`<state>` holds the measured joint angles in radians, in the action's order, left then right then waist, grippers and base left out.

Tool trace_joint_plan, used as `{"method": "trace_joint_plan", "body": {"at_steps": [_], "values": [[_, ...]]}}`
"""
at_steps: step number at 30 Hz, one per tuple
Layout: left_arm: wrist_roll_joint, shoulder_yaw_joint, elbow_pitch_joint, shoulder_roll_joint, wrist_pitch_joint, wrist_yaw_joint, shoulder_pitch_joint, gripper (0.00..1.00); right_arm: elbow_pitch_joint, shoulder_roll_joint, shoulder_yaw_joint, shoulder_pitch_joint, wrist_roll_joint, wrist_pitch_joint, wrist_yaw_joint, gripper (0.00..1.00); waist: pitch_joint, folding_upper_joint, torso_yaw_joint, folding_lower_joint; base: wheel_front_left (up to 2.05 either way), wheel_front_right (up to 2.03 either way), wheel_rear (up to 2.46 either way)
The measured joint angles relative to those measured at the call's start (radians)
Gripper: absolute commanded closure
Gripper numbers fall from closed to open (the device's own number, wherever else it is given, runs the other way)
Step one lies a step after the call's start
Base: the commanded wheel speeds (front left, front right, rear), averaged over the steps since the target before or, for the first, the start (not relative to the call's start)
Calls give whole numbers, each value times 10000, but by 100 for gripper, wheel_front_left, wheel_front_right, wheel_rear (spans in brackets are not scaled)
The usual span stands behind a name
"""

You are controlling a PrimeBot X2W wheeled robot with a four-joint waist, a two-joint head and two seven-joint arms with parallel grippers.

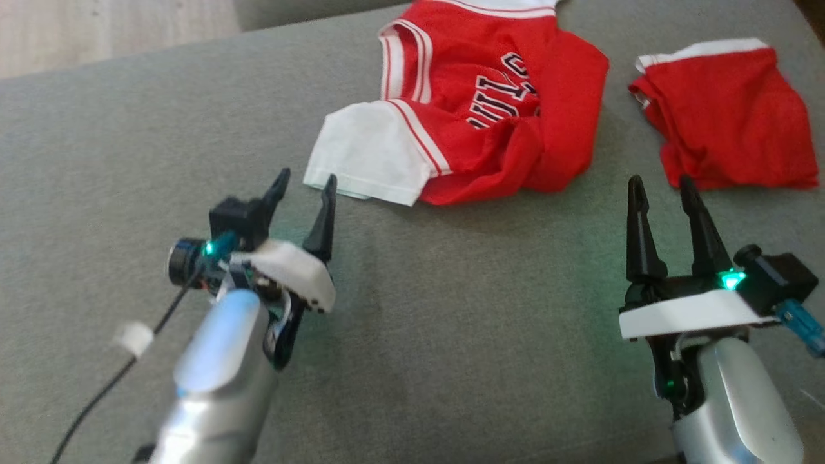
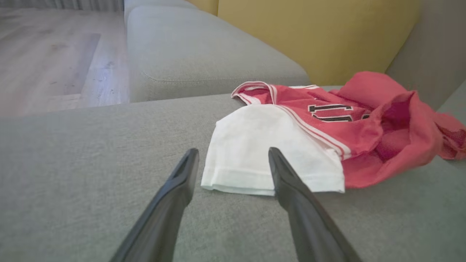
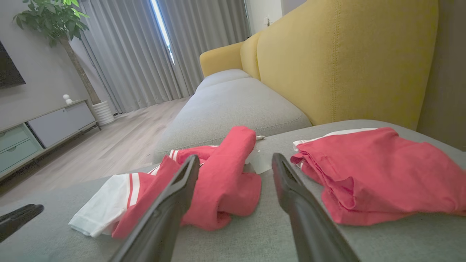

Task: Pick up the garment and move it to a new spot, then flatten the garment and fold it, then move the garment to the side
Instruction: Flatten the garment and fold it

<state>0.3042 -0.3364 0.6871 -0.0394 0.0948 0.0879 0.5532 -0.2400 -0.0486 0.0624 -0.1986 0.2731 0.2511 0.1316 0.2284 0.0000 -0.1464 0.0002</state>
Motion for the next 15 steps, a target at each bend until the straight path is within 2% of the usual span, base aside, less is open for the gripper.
{"method": "trace_joint_plan", "body": {"at_steps": [5,11,15], "values": [[27,-128,1331,12,-654,-313,1085,0,36,0,119,-181,92,0,0,0,405,0,-399,0,0,0,0],[-77,-132,2362,-21,-819,-692,1753,0,125,0,211,-191,178,0,0,0,726,0,-710,0,0,0,0],[-56,-150,2894,-21,-901,-566,2114,0,167,0,219,-201,178,0,0,0,866,0,-829,-1,0,0,0]]}}
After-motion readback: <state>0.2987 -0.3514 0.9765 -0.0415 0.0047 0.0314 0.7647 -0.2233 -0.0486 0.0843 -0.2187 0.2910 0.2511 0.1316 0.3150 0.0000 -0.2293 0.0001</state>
